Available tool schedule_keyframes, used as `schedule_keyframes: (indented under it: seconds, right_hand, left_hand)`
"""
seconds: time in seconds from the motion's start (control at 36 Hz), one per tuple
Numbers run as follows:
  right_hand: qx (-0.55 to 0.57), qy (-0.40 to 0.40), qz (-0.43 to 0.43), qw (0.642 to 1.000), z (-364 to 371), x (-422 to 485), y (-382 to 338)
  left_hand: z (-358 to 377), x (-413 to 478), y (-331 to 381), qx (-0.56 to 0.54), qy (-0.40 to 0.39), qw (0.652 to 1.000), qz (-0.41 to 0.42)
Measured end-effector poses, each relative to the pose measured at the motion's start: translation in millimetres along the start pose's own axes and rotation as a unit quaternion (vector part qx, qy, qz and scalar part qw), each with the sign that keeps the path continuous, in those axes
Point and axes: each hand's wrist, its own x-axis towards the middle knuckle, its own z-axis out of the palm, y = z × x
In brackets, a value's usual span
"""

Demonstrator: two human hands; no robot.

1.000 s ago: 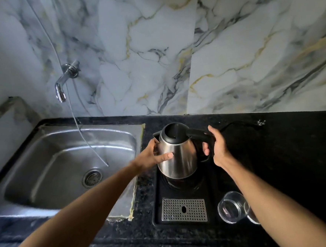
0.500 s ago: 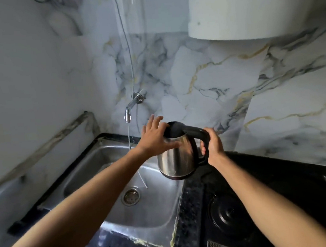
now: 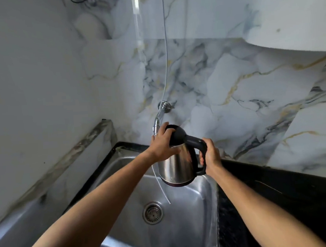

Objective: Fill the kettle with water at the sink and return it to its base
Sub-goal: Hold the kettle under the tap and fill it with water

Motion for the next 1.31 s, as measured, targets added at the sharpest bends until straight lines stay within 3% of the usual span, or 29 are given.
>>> schedule_keyframes:
  seconds: [0.17,0.31,0.39,0.44,0.5,0.58,0.69,0.83,0.97,1.31]
  right_hand:
    - [-0.007,0.023,0.001,1.000,20.1,14.1,23.9]
    - [0.006,0.037,0.008,0.999,41.9,21.3,43.3]
    - [0.036,0.064,0.019,0.997,49.7,27.5,57.4]
    - [0.032,0.059,0.028,0.997,53.5,31.2,64.6]
    - [0.031,0.051,0.033,0.998,57.1,33.7,69.8]
    - [0.032,0.048,0.039,0.998,63.3,41.4,75.3]
    - [0.025,0.044,0.042,0.998,69.2,55.4,81.9]
    - [0.026,0.041,0.046,0.998,71.0,66.3,87.4]
    - [0.022,0.041,0.056,0.997,76.2,72.7,90.0]
    - [0.038,0.044,0.067,0.996,76.1,76.3,89.3]
  left_hand:
    - [-11.3,22.0,-14.1,0.080,-0.004,0.993,0.088]
    - [-3.6,37.8,-7.6,0.040,0.012,0.984,0.173]
    - [-0.1,53.0,-20.0,-0.104,0.008,0.987,0.119]
    - [-0.2,63.9,-38.3,-0.171,0.075,0.982,0.036]
    - [-0.1,74.5,-62.6,-0.140,0.140,0.978,-0.060]
    - [3.3,87.3,-97.1,-0.046,0.116,0.982,-0.140]
    - [12.8,103.8,-107.6,0.028,0.063,0.988,-0.139]
    - [17.5,123.8,-99.8,0.062,0.077,0.984,-0.148]
    - [10.8,132.3,-98.2,0.117,0.042,0.982,-0.139]
    - [-1.3,145.2,-105.5,0.080,-0.079,0.984,-0.135]
